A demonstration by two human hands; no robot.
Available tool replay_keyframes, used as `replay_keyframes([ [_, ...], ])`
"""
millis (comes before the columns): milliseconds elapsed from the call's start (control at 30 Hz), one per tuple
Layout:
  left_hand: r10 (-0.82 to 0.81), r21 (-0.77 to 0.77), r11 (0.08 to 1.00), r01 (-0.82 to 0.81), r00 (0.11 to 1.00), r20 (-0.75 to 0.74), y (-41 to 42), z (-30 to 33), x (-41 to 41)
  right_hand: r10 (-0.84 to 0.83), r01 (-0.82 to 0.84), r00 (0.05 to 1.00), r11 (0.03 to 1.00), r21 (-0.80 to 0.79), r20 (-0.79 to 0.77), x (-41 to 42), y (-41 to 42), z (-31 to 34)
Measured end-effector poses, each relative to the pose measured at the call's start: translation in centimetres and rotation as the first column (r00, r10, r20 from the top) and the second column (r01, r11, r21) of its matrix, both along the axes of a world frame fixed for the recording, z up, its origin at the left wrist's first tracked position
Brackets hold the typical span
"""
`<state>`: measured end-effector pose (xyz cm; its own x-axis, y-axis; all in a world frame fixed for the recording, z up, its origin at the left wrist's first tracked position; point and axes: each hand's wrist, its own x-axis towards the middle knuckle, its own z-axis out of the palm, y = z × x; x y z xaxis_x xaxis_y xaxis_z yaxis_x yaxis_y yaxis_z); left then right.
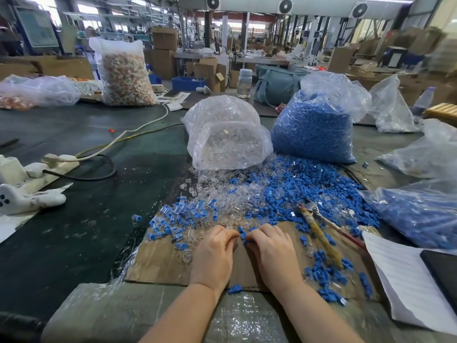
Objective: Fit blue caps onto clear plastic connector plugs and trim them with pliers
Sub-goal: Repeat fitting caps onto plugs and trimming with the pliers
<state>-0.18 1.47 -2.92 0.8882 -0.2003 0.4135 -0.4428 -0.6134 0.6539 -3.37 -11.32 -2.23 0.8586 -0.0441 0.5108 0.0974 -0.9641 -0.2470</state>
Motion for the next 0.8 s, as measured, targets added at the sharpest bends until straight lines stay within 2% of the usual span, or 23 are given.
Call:
replay_keyframes([
  [167, -0.025, -0.027, 0.999, 0.025, 1.000, -0.015, -0.07, 0.17, -0.10, 0.004, -0.007, 0.999, 0.998, 0.061, 0.054, -0.26, -0.02, -0.29],
  [233, -0.017, -0.038, 0.999, 0.016, 0.999, -0.027, -0.02, 0.14, -0.09, 0.005, -0.014, 0.998, 0.991, 0.132, 0.067, -0.31, -0.16, -0.44],
  [367, 0.012, -0.106, 0.994, -0.024, 0.994, -0.106, 0.15, 0.08, -0.20, 0.015, -0.028, 0.998, 0.974, 0.225, 0.058, -0.42, -0.32, -0.48],
  [467, 0.009, -0.075, 0.997, -0.018, 0.993, -0.118, 0.16, 0.15, -0.11, 0.033, -0.047, 0.998, 0.955, 0.293, 0.051, -0.64, -0.33, -0.22],
  [800, -0.019, -0.063, 0.998, 0.007, 0.980, -0.197, 0.29, -0.04, 0.12, 0.043, -0.040, 0.999, 0.962, 0.270, -0.005, -0.66, 0.01, -0.33],
])
